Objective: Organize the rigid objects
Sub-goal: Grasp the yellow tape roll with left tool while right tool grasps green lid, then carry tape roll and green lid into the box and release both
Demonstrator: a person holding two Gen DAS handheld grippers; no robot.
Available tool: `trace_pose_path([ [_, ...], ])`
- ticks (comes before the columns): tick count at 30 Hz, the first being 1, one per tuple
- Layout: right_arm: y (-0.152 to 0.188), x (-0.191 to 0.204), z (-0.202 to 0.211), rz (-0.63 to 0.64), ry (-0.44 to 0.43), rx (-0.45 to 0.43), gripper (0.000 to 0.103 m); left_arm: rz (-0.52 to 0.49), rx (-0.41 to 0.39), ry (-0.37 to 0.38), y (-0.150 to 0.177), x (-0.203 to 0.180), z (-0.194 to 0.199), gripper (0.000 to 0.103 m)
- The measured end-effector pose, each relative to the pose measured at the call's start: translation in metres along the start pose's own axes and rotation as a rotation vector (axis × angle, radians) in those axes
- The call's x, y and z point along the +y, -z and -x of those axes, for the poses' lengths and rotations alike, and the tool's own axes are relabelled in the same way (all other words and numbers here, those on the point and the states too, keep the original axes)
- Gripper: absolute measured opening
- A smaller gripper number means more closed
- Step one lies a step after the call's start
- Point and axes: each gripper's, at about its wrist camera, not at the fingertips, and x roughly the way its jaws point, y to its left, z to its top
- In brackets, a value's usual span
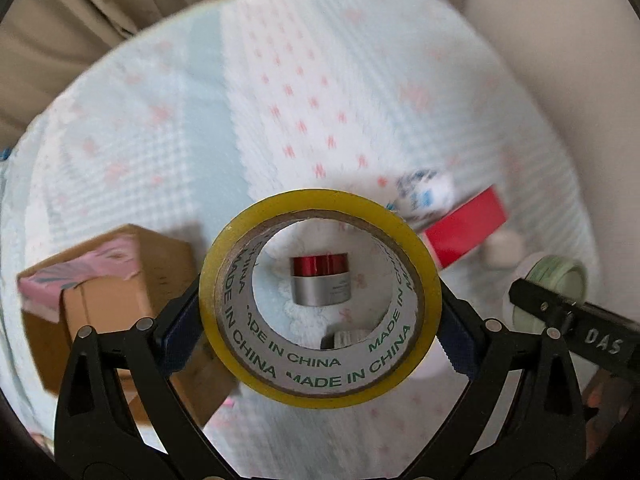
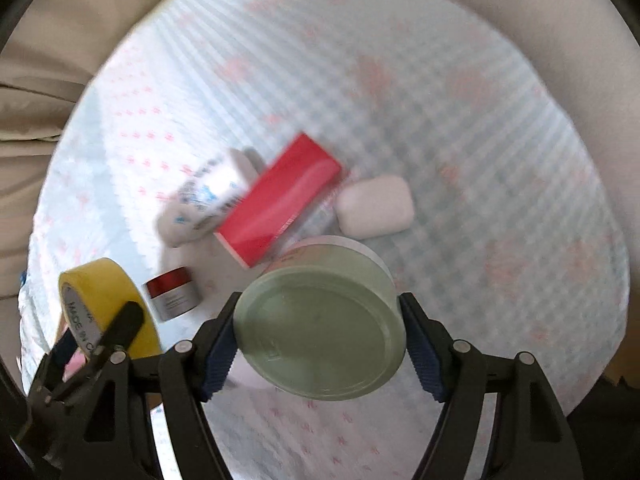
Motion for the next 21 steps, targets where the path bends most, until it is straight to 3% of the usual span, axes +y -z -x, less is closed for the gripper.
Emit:
trace_pose_path([
  [4,0.012,0.01,0.05,0.087,-0.028,-0.07,0.071,0.05,-0.087,0.022,-0.001,0.008,0.068,0.098],
  [10,0.038,0.035,0.124,0.229,-0.065,-0.16,0.071,0.107,-0.171,0.021,0.01,0.052,0.155,0.098],
  [14,0.054,0.062,0.161,0.29,-0.09,-0.199,0.071,0.153,-0.203,0.009,0.027,0.099,0.194,0.098],
  [21,0.101,0.135,0.19,0.383,-0.131,-0.219,0.071,0.222,-0.221,-0.002,0.06,0.195,0.226,0.098],
])
